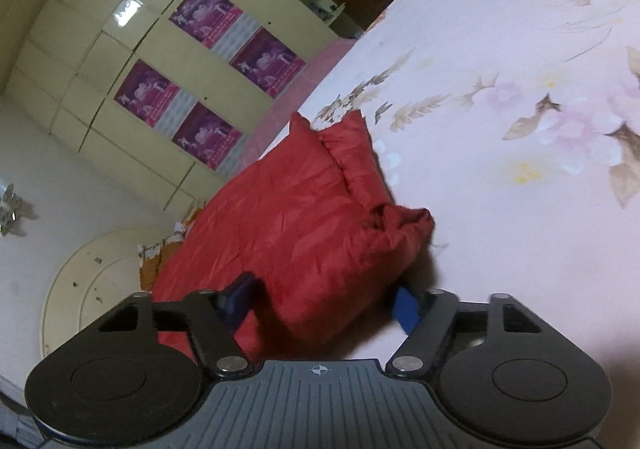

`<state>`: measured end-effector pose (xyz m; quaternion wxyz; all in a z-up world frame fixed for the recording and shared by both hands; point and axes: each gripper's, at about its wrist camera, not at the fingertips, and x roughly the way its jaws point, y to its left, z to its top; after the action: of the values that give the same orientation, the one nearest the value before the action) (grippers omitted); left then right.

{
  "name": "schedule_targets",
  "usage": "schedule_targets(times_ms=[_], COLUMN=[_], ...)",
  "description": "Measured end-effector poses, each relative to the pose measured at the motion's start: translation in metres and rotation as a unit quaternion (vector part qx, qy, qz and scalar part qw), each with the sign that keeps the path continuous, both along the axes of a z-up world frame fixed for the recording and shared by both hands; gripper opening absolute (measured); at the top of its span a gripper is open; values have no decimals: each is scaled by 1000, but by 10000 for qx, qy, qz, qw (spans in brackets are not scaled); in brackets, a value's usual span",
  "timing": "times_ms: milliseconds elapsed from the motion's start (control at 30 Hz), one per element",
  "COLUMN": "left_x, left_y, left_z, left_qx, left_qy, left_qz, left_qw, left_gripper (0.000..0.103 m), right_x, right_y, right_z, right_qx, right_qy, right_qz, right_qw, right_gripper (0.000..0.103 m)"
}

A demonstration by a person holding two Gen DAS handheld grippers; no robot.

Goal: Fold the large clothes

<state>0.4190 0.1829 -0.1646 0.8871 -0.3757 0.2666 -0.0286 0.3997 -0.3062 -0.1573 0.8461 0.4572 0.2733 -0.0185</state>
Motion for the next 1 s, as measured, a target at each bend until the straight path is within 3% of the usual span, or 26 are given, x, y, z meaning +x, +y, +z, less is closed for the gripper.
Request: schedule_targets(times_ms=[133,267,367,633,1000], left_x=[17,25,21,9,-62], left_y=[5,1,-6,-27,-65], left_z=[-8,-6,-1,26,38], left_qx=[-375,-288,-142,450,505], left_qy=[98,148,204,351,428], left_qz=[-26,-89,-100,-363,-281], left_qw=[9992,9994,9996,9977,9974], left_gripper=[33,24,20,17,17], right_x=[14,24,20,5,-56], right_y=[-1,-6,-6,-15,-50], right_z=[0,4,13,29,43], right_qx=[-132,-156,-336,-540,-677], right_qy=[95,170,172,205,266], right_qz=[84,214,323,462,645], right_qw=[9998,9995,9988,9973,9953], right_gripper=[48,23,18,16,16])
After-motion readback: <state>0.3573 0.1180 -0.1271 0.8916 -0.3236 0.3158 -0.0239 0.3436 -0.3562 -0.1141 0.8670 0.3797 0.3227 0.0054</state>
